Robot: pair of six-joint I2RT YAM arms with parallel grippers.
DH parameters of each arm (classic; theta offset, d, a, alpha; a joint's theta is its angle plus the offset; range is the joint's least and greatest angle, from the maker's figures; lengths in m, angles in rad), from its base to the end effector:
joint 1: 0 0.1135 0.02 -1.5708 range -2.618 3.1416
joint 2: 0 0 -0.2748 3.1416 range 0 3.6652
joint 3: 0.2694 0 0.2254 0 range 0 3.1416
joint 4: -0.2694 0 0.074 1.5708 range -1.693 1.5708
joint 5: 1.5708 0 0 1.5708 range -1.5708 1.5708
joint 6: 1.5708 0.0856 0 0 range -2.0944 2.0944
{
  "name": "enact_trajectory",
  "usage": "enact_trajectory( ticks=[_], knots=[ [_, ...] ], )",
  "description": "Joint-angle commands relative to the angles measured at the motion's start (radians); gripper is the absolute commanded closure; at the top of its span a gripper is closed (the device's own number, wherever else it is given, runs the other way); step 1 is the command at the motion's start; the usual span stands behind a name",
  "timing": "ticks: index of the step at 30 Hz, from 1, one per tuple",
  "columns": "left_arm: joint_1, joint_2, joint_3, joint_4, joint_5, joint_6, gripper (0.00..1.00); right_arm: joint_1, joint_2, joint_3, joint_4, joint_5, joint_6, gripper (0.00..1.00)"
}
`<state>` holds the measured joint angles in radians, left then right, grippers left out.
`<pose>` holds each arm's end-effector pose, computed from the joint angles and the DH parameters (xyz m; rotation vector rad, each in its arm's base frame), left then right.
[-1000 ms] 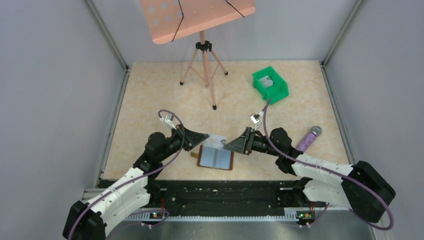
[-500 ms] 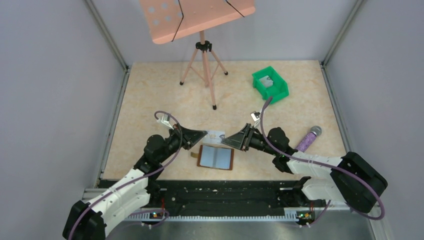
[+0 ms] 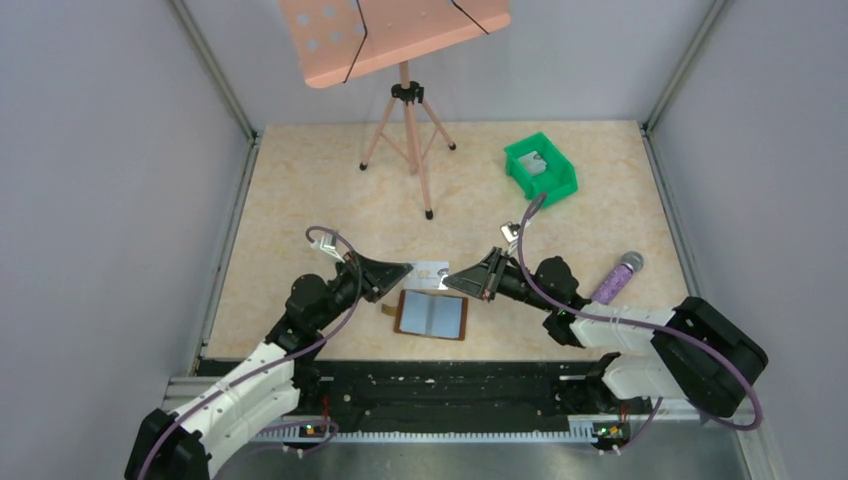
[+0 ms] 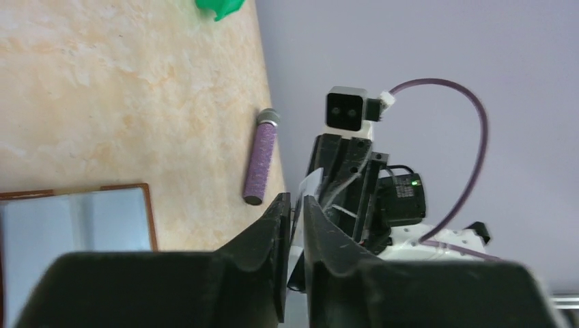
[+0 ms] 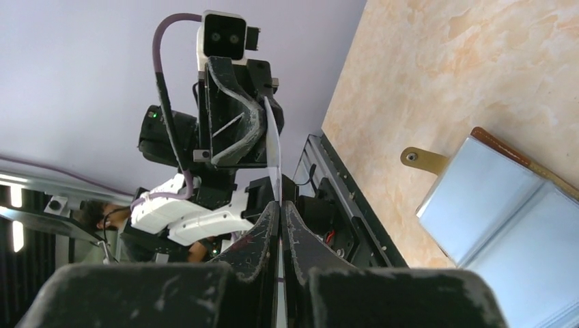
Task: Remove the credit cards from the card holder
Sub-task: Place the credit card in the storage box.
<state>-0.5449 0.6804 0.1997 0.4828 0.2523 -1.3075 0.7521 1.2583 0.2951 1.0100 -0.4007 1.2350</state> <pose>0.1460 -0.1135 0.2394 -0.4611 1.7699 -1.5916 0.1681 0.2030 0.2380 0.0592 1.8615 1.8015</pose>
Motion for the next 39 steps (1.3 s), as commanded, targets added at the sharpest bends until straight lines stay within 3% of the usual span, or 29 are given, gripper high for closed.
enact_trajectory(
  ticks=[1,5,7,9,11,15,18,24,30,39],
  knots=[
    [-0.001,-0.016,0.046,-0.08,0.027,0.086,0.74,-0.025,-0.031,0.012,-0.001,0.003,-0.035,1.0],
    [-0.002,0.004,0.167,-0.303,0.102,0.217,0.49,-0.125,-0.149,0.085,-0.338,-0.022,-0.184,1.0],
    [-0.002,0.017,0.206,-0.365,0.144,0.267,0.17,-0.207,-0.21,0.139,-0.511,-0.042,-0.258,1.0],
    [-0.002,0.02,0.237,-0.438,0.147,0.301,0.03,-0.293,-0.247,0.227,-0.711,-0.053,-0.39,1.0],
    [-0.002,0.022,0.264,-0.516,0.143,0.35,0.01,-0.391,-0.244,0.321,-0.885,-0.079,-0.505,1.0],
    [0.0,0.025,0.332,-0.624,0.134,0.483,0.01,-0.624,-0.167,0.488,-1.037,-0.215,-0.633,1.0],
    [-0.001,0.028,0.391,-0.731,0.083,0.58,0.01,-0.719,-0.059,0.652,-1.243,-0.19,-0.771,1.0],
    [0.0,0.039,0.526,-0.931,-0.004,0.784,0.01,-0.871,0.185,0.992,-1.482,-0.19,-0.971,1.0],
    [-0.001,0.05,0.564,-1.015,-0.147,0.843,0.01,-0.925,0.429,1.251,-1.558,-0.23,-1.097,1.0],
    [-0.001,0.045,0.594,-1.031,-0.202,0.96,0.02,-0.925,0.798,1.699,-1.824,-0.24,-1.336,1.0]
  ],
)
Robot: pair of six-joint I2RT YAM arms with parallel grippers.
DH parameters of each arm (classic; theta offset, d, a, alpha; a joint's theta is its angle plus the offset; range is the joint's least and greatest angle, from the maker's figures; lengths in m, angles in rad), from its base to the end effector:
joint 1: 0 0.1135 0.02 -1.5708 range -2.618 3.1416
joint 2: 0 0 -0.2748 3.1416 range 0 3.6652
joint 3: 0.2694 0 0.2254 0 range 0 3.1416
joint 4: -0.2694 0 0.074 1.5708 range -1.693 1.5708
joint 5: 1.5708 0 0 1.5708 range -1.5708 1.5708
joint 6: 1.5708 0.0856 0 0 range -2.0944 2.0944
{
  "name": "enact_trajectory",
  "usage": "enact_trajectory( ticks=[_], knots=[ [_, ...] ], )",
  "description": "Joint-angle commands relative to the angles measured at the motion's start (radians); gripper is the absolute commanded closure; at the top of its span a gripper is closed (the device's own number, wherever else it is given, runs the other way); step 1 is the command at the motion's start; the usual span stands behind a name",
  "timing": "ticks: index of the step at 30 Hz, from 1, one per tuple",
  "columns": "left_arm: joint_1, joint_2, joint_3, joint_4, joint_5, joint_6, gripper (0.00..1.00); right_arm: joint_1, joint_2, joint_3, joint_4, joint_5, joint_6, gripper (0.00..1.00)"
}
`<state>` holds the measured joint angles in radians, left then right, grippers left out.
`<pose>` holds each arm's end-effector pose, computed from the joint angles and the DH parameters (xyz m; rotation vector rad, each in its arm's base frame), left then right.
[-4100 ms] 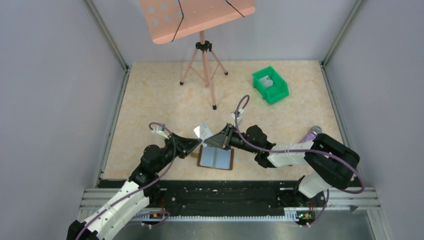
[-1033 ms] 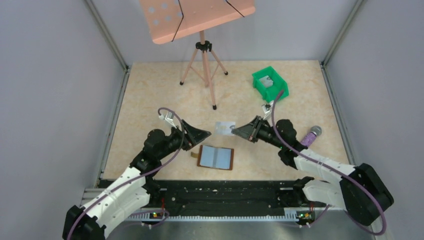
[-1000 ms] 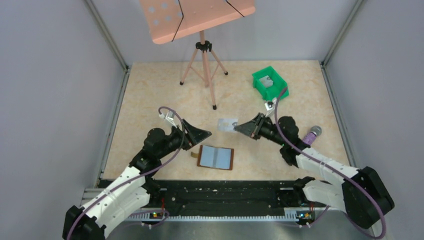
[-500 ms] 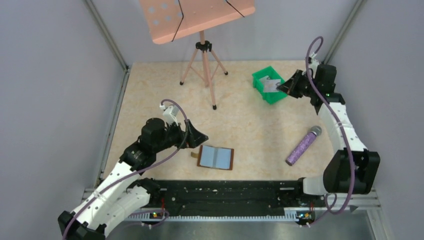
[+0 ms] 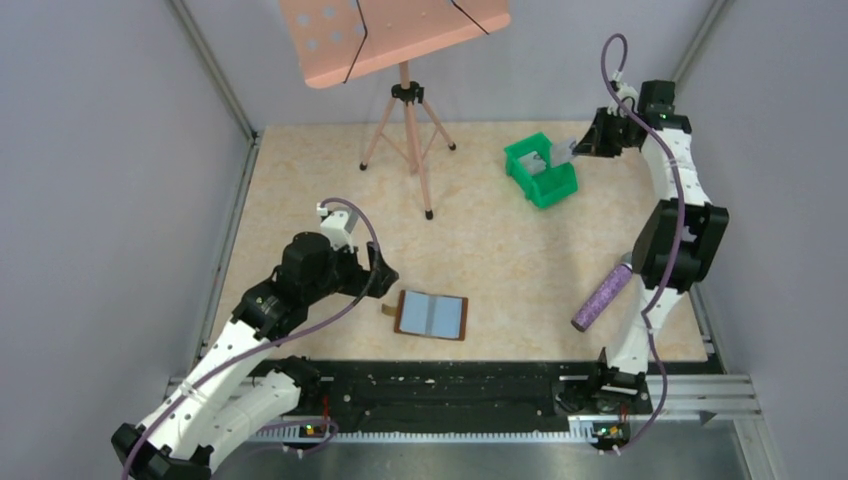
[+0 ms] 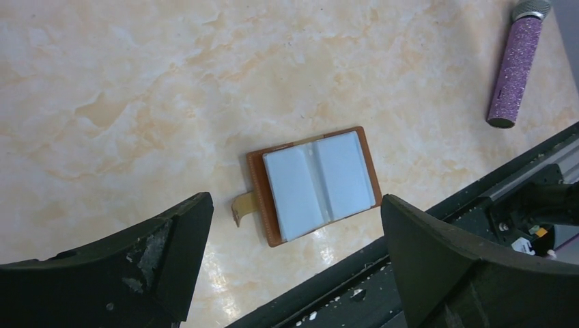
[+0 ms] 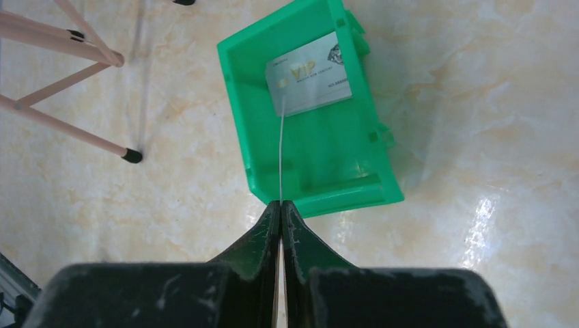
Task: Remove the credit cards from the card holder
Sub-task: Place the credit card in the storage box.
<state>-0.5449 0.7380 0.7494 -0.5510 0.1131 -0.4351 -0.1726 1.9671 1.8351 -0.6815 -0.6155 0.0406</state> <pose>0.1401 -0.0962 0.2791 0.1900 2.1788 -0.6922 0.4500 -0.0283 0.2933 -0.0439 2.2895 0.6609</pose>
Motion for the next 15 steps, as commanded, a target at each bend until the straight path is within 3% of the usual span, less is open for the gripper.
enact_trajectory(
  ticks=[1,8,15],
  knots=[
    [0.0,-0.015,0.037,0.01,-0.07,0.09,0.01,-0.001,0.141,0.207,-0.161,-0.024,-0.154,1.0],
    [0.0,0.004,0.03,0.017,-0.067,0.091,0.01,0.001,0.338,0.4,-0.221,-0.077,-0.182,1.0],
    [0.0,0.045,0.03,0.022,-0.066,0.098,0.01,0.039,0.423,0.467,-0.215,-0.096,-0.202,1.0]
  ],
)
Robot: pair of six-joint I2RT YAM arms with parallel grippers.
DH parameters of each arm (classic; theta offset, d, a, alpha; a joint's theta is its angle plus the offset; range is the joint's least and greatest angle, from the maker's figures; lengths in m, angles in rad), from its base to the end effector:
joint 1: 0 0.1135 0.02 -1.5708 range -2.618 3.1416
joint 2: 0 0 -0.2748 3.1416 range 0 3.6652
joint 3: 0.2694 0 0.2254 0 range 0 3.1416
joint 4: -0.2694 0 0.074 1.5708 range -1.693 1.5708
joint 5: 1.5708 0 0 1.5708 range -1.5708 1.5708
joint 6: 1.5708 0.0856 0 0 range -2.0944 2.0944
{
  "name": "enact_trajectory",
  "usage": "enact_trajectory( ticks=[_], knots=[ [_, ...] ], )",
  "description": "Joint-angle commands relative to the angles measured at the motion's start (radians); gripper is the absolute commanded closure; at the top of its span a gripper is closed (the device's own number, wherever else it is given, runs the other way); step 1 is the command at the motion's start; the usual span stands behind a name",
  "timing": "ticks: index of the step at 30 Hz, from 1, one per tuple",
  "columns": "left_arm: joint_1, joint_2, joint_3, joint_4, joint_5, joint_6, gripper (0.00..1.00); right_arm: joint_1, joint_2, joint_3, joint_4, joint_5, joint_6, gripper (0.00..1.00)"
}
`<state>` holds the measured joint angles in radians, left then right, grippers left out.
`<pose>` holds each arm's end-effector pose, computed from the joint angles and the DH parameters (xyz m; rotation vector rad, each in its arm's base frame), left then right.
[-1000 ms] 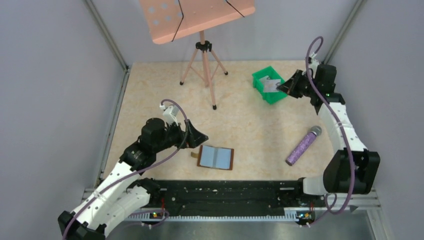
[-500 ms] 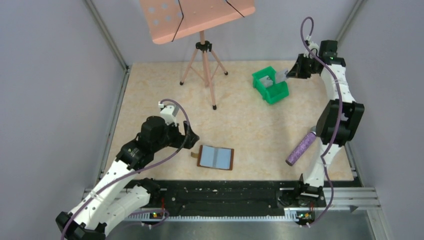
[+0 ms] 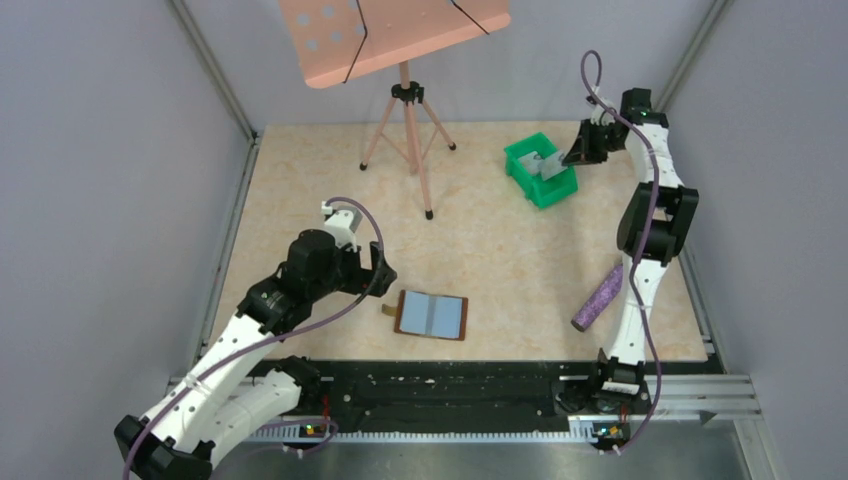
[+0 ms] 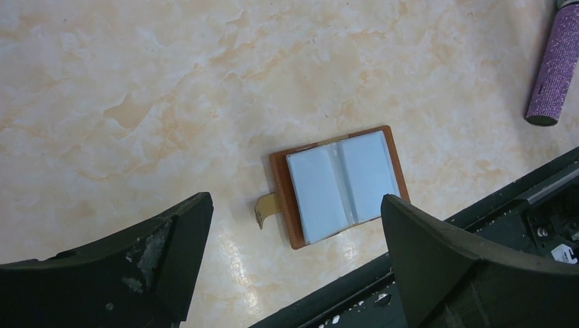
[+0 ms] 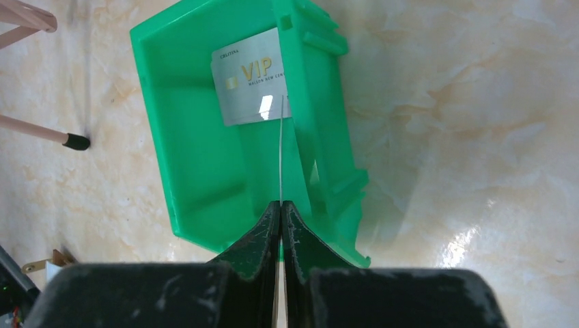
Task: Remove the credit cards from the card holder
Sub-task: Place the credit card in the storage box.
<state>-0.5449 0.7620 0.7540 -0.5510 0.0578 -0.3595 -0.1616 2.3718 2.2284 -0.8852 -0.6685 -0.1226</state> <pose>0.1463 -0.0945 0.2769 0.2373 2.1743 -0.5862 0.5156 -0.0303 0.2122 -0.1865 2.4259 0.7372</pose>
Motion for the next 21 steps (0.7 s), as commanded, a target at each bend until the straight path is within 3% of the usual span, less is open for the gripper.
enact_trajectory(
  ticks=[1,21],
  knots=[
    [-0.001,0.029,0.029,0.021,-0.011,0.022,0.01,0.031,0.024,0.075,-0.008,-0.033,-0.042,1.0],
    [-0.001,0.027,0.036,0.009,-0.019,0.031,0.01,0.051,0.084,0.163,0.021,-0.066,-0.04,1.0]
  ],
)
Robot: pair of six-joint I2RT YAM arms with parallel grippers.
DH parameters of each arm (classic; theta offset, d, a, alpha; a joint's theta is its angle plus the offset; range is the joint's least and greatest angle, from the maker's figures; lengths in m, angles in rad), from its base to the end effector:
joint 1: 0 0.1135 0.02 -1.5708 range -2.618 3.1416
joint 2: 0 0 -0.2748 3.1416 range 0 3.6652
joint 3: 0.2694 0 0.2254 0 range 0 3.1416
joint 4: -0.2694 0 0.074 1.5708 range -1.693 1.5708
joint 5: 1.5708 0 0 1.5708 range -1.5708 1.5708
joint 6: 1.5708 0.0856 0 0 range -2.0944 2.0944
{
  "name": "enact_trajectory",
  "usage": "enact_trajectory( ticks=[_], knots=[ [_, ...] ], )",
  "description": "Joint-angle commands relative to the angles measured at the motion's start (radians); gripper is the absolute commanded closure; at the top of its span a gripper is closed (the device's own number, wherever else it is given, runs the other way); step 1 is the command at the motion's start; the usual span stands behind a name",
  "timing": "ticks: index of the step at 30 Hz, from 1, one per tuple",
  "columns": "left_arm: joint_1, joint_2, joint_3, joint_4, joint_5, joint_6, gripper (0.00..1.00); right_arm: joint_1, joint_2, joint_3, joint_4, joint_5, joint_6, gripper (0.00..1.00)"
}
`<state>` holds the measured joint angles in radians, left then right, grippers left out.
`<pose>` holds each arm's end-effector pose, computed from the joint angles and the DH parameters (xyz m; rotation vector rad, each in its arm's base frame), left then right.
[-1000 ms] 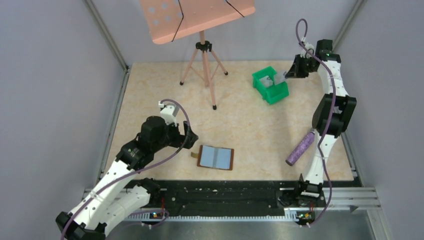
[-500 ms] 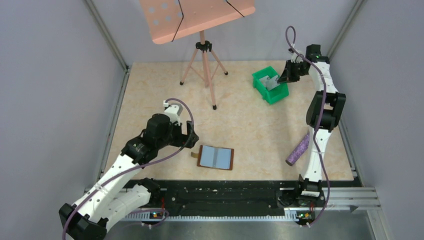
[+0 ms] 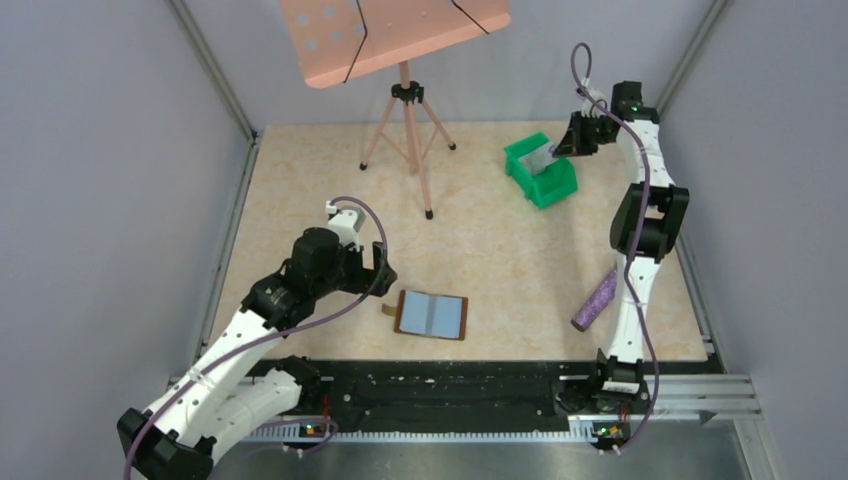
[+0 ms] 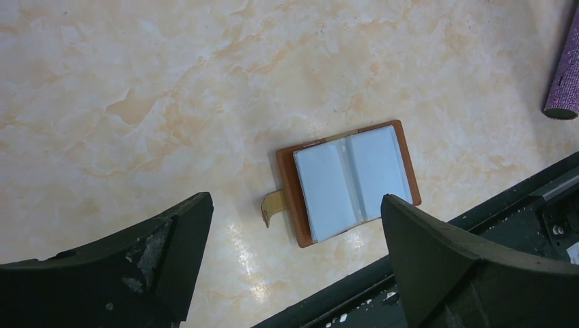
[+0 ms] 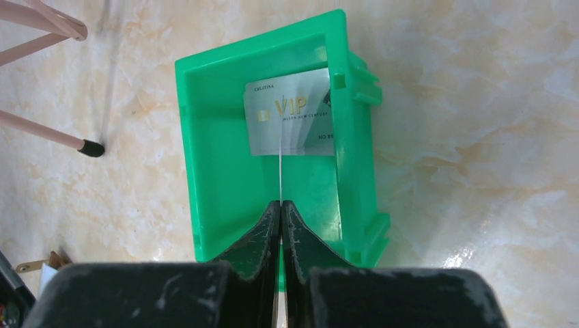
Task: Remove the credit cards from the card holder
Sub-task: Place the credit card in the storage box.
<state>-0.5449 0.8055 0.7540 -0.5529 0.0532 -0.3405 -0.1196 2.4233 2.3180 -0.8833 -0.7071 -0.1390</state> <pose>0.1524 -0.0977 0.2698 0.2584 2.2146 -0.5547 0.5286 -0.0075 0.2150 -0.2855 2.3713 0.7771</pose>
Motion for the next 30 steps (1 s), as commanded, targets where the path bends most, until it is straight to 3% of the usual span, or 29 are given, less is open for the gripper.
enact_trajectory(
  ticks=[1,14,25,30],
  knots=[
    [0.0,-0.015,0.036,0.01,-0.013,0.012,0.01,0.01,0.04,0.085,0.02,-0.03,-0.025,1.0],
    [-0.001,0.001,0.038,0.008,-0.021,0.008,0.01,0.043,0.112,0.105,0.095,-0.09,-0.016,1.0],
    [0.0,0.006,0.038,0.009,-0.021,0.0,0.01,0.074,0.081,0.055,0.251,0.051,0.073,0.95],
    [-0.001,0.005,0.039,0.009,-0.019,0.0,0.01,0.081,0.056,0.013,0.308,0.114,0.126,0.86]
  ],
)
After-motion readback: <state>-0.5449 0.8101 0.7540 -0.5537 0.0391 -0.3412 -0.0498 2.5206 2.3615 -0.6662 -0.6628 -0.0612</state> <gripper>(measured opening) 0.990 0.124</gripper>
